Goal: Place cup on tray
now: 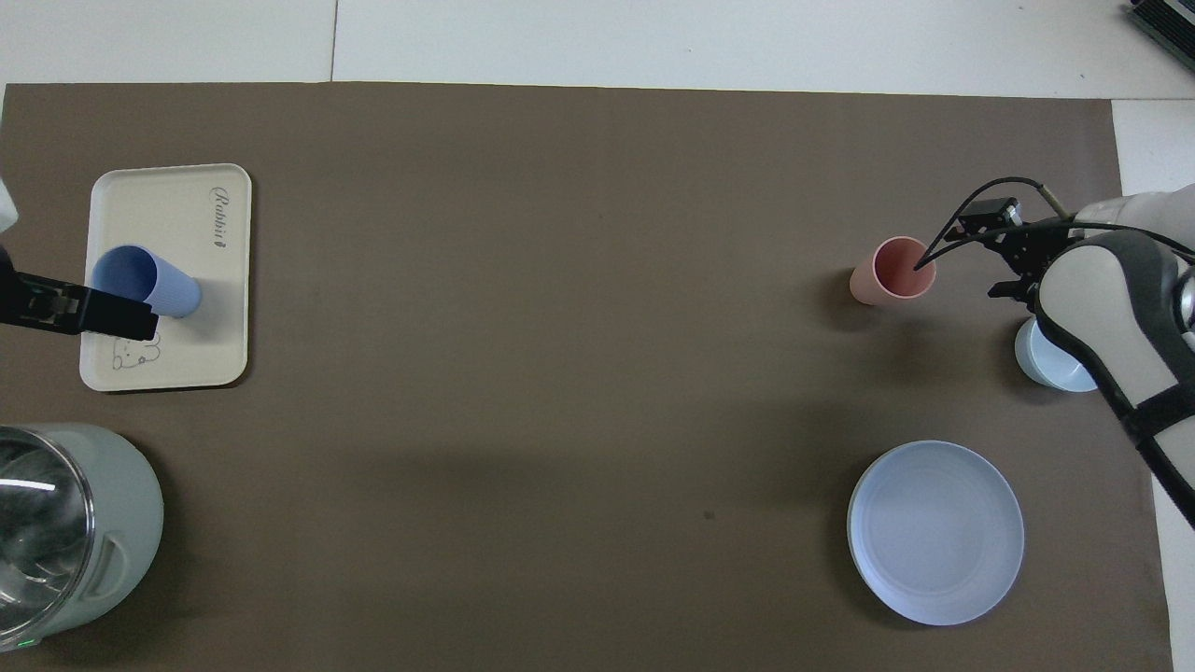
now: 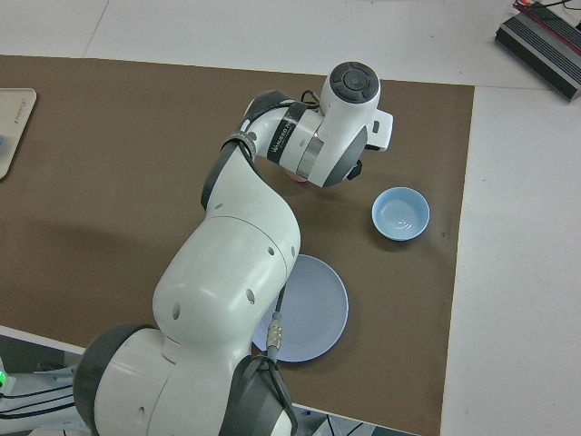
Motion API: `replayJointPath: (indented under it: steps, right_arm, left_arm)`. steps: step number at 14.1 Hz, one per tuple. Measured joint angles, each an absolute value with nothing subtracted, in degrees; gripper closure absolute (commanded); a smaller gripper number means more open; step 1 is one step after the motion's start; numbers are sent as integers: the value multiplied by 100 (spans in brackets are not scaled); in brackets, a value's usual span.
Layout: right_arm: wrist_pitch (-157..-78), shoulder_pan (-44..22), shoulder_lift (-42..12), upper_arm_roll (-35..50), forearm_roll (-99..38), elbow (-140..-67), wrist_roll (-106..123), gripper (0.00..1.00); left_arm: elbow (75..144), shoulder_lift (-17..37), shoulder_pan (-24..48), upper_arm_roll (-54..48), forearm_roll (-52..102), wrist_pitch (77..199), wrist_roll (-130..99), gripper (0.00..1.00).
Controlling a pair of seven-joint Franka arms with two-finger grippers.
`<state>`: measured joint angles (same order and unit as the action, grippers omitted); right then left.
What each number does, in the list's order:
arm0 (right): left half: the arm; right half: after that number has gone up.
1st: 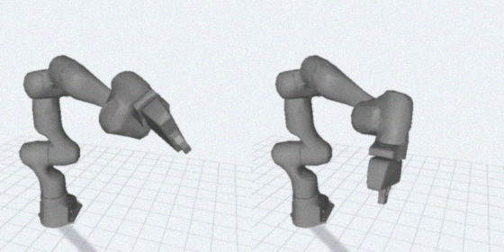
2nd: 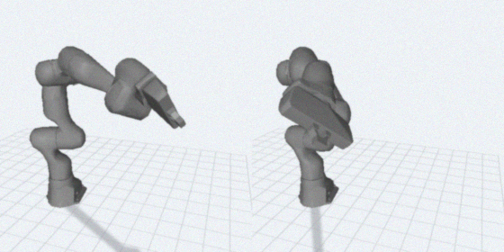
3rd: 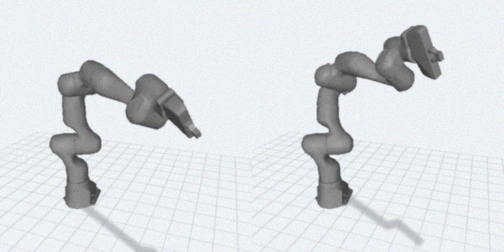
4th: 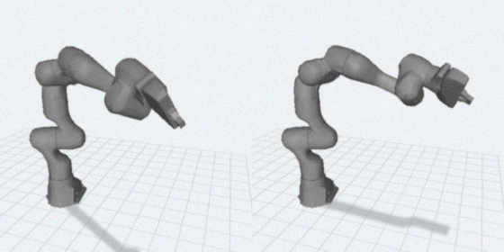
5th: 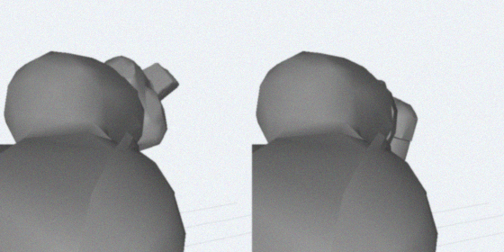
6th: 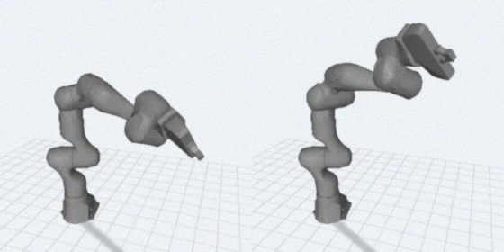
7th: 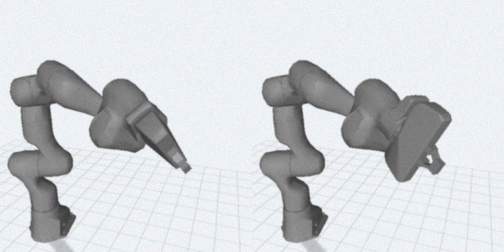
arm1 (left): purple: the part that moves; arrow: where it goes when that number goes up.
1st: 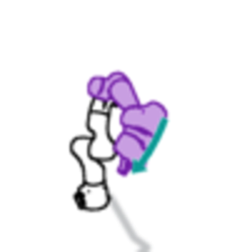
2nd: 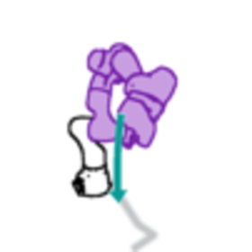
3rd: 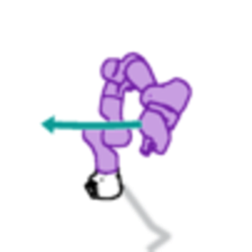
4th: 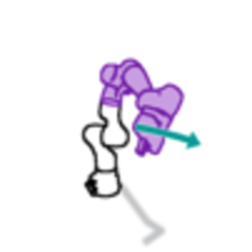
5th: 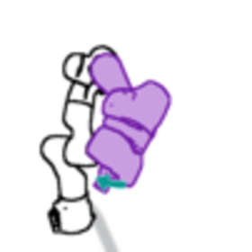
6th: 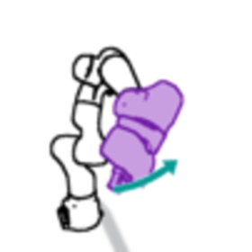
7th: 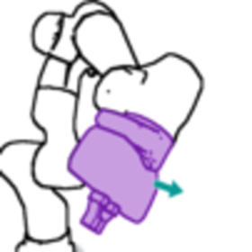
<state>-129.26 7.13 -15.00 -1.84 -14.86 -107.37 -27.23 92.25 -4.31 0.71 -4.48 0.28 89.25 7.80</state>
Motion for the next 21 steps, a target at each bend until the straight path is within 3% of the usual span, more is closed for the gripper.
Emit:
replayJointPath:
  steps: [4, 9, 14, 17, 21]
  right_arm:
    - [-12067, 589, -927, -90, -939, -10721, -2456, 1]
    - [-11094, -145, -236, -35, -134, -10729, -2143, 1]
    - [-10389, -214, 372, 29, -77, -10711, -1889, 1]
    - [-9978, -178, 421, 10, 68, -10327, -1379, 1]
    - [-9350, -150, 24, -23, 126, -9463, -954, 0]
  left_arm:
    - [9225, -431, 71, -447, 28, 8925, 780, 0]
    - [9225, -432, 71, -447, 28, 8925, 780, 0]
    - [9225, -432, 70, -446, 28, 8925, 780, 0]
    - [9225, -432, 70, -446, 28, 8925, 780, 0]
    - [9225, -432, 70, -446, 28, 8925, 780, 0]
